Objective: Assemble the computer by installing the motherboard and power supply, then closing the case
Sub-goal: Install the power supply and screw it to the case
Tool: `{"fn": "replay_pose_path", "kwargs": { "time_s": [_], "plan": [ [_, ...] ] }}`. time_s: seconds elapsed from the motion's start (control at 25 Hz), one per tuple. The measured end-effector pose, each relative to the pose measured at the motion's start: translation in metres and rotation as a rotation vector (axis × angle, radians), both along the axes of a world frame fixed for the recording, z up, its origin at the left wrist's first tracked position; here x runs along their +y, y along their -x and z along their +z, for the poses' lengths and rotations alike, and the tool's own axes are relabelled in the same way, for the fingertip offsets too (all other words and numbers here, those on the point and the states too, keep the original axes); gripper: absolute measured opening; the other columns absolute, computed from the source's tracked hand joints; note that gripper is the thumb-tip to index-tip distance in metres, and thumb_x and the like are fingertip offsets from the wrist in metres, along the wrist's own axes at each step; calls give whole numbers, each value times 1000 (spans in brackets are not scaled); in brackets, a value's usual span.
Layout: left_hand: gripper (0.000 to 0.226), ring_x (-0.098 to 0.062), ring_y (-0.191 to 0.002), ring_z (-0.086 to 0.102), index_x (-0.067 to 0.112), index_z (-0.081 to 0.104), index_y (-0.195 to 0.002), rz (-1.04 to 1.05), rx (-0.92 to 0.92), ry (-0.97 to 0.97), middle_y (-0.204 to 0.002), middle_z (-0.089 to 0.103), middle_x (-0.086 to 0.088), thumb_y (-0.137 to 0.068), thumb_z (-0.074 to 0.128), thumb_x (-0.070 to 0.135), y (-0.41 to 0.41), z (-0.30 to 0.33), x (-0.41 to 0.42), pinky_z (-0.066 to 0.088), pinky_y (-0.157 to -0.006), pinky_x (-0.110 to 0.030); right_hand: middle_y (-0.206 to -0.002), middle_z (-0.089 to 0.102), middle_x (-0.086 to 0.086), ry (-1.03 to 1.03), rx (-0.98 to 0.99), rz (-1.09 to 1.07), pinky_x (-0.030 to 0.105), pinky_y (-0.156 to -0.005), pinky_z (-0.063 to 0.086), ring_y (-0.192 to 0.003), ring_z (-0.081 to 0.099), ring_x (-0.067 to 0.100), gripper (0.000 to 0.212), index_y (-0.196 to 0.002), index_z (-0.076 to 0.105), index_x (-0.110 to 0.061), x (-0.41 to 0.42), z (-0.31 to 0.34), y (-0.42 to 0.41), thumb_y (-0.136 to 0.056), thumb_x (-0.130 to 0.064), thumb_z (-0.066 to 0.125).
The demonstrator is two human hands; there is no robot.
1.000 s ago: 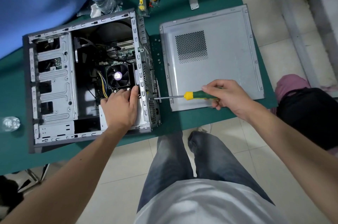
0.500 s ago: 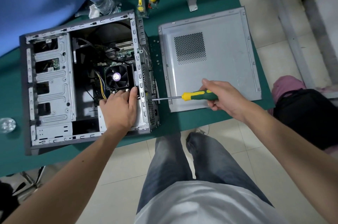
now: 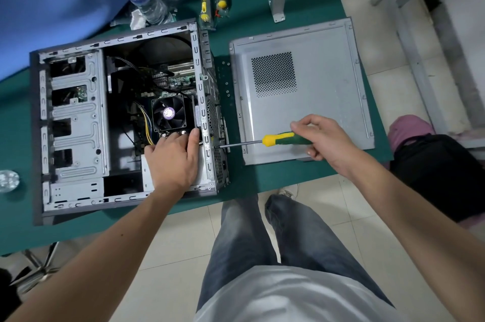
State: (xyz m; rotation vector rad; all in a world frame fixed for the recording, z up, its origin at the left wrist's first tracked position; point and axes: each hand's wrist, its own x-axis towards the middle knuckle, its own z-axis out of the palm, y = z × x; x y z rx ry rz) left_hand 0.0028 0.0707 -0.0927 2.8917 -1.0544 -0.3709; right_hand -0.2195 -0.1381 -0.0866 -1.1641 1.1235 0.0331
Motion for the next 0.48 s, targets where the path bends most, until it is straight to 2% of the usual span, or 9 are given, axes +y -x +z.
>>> {"fn": "replay_pose_path", "kwargs": {
  "time_s": [0.08,0.12,0.2,0.24,0.28,0.32,0.4,0.44,0.48],
  "plan": [
    [60,-19,-72,39,25,48,-64,-6,-2,4,-70,47,6,-102,13,55,0,0,1,24,-77,-38,-68,66,5,73,118,101,19,-41,35,-44,44,12,34,-82,61,-16,4,-1,-2,-96,-46,55],
    [61,-19,-72,39,24,49,-64,-6,-4,4,-70,47,6,-102,13,55,0,0,1,25,-77,-38,-70,66,4,5,77,81,22,-44,38,-47,47,12,29,-86,62,-15,4,-1,-1,-97,-42,55],
    [65,-21,-72,41,22,54,-65,-7,-8,0,-70,47,6,-102,12,55,-1,-1,1,28,-77,-40,-78,62,1,-192,-87,-40,26,-52,43,-56,51,14,3,-95,61,-16,1,-1,5,-95,-19,62],
    [66,-22,-72,43,21,56,-66,-8,-9,-4,-71,47,6,-101,12,55,-1,-1,1,29,-78,-41,-79,61,1,-202,-132,-70,27,-54,43,-57,52,14,8,-97,61,-16,0,0,7,-92,-11,65],
    [67,-24,-73,46,20,57,-67,-8,-11,-9,-71,47,6,-101,12,55,-1,-1,1,29,-78,-41,-78,62,3,-149,-119,-52,27,-53,43,-55,52,13,7,-97,62,-15,0,1,8,-91,-12,66],
    [67,-25,-74,48,20,58,-67,-10,-14,-13,-71,47,6,-101,12,55,0,-1,0,29,-78,-41,-76,66,5,-76,-66,-22,26,-50,43,-52,51,13,10,-95,64,-13,0,1,7,-92,-22,67],
    [67,-27,-77,51,20,59,-67,-11,-14,-18,-72,47,7,-101,12,54,0,0,0,28,-78,-40,-71,71,8,45,78,84,23,-45,41,-47,50,12,37,-91,66,-13,2,0,3,-93,-49,60],
    [67,-27,-78,52,20,59,-67,-11,-14,-21,-72,47,7,-101,12,54,0,1,0,28,-78,-41,-71,70,7,44,103,115,22,-45,43,-48,51,11,42,-91,67,-14,1,0,1,-93,-54,57],
    [68,-28,-78,52,20,59,-68,-11,-12,-25,-73,48,7,-101,12,55,-1,1,0,29,-78,-41,-73,68,6,1,76,103,23,-48,45,-50,52,11,38,-92,68,-13,0,0,2,-94,-49,58]
  ]
}}
